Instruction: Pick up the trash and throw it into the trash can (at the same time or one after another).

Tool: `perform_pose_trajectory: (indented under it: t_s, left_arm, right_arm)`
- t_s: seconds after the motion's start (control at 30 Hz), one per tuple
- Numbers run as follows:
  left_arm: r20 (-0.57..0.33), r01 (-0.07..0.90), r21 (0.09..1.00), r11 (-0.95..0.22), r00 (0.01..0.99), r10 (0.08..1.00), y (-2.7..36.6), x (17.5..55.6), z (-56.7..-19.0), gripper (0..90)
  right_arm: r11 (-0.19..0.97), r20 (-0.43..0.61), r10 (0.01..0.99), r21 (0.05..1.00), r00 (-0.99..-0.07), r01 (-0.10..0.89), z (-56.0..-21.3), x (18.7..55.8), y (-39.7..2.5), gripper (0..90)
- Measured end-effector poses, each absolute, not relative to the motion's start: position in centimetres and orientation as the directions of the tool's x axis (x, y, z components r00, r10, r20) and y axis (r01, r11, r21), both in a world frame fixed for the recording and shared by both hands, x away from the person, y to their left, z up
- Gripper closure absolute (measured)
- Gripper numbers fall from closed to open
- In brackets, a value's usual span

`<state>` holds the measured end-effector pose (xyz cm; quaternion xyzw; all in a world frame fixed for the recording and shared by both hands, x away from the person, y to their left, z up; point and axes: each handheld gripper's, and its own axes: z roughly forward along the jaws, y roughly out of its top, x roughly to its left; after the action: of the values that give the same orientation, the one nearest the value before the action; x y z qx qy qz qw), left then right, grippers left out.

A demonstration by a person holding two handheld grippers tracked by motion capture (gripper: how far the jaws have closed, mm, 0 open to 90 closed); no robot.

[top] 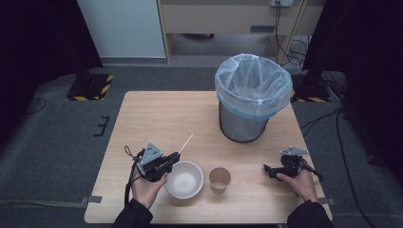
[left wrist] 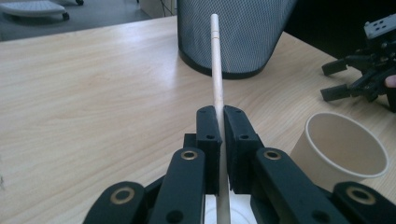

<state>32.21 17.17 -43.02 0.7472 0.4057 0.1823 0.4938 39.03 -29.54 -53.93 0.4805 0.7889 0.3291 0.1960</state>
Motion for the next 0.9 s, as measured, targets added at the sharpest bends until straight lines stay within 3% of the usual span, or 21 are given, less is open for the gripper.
perform_pose_trajectory:
  t_s: [0.9]
  left_arm:
    - [-0.053,0.203,0.974,-0.101,0.637,0.769,14.5,34.7,-33.3,85.3]
  right_arm:
    - [0.322,0.007,0.887,0.708,-0.462,0.629,-53.9,39.0,-29.5,0.8]
